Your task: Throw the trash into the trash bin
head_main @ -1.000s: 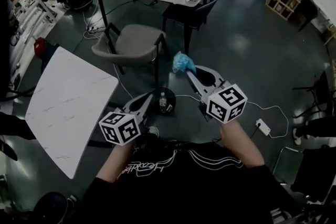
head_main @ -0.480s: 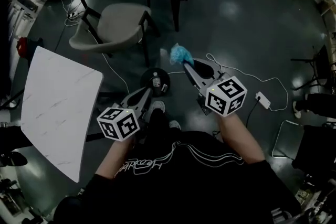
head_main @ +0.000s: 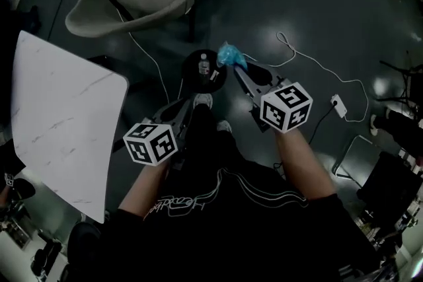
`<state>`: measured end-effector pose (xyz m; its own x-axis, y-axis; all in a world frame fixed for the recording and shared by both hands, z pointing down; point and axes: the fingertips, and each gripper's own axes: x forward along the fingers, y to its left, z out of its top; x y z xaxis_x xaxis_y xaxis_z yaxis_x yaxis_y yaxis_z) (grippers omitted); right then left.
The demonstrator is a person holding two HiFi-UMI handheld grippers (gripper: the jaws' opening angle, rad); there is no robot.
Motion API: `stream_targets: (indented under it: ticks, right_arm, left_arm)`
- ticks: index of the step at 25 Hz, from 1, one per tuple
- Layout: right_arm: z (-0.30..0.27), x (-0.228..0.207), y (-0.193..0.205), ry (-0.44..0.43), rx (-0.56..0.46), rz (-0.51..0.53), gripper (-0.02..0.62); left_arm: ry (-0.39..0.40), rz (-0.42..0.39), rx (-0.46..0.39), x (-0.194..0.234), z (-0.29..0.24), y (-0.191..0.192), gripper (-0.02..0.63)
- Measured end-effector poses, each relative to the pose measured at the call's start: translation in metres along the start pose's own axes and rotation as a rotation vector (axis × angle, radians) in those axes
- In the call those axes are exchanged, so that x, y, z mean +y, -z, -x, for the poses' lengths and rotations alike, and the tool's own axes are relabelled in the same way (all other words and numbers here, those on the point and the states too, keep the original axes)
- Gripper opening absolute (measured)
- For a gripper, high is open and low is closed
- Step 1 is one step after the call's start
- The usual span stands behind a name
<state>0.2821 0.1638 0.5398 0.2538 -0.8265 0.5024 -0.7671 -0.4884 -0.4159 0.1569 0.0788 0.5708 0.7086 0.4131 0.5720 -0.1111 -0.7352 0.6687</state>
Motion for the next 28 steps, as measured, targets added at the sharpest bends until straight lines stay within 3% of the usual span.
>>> stream_targets:
  ticks: [3, 7, 18, 21, 25, 28]
  right_arm:
    - [-0.042, -0.019, 0.051, 0.016, 0.127, -0.034, 0.071]
    - [-0.092, -0.040, 0.119, 0.021, 0.253, -0.086, 0.071]
    - [-0.177, -0.070, 0.301, 0.027, 0.632, -0.270, 0.071]
    - [-0.190, -0.081, 0.328, 0.058, 0.721, -0.309, 0.071]
    - [-0.209, -0.088, 0.341, 0.077, 0.739, -0.454, 0.071]
    - [-0.221, -0.090, 0.350, 0.087, 0.776, -0.477, 0.071]
  left_arm:
    - [-0.047, 0.079, 0.056, 0.049, -0.015, 0.026, 0.005]
    - [-0.072, 0.126, 0.122, 0.095, -0.042, 0.055, 0.005]
    - [-0.070, 0.224, 0.262, 0.150, -0.084, 0.119, 0.005]
    - [-0.061, 0.227, 0.290, 0.154, -0.086, 0.123, 0.005]
    - [-0.061, 0.236, 0.301, 0.164, -0.087, 0.120, 0.005]
    - [-0.073, 0.249, 0.312, 0.175, -0.088, 0.116, 0.005]
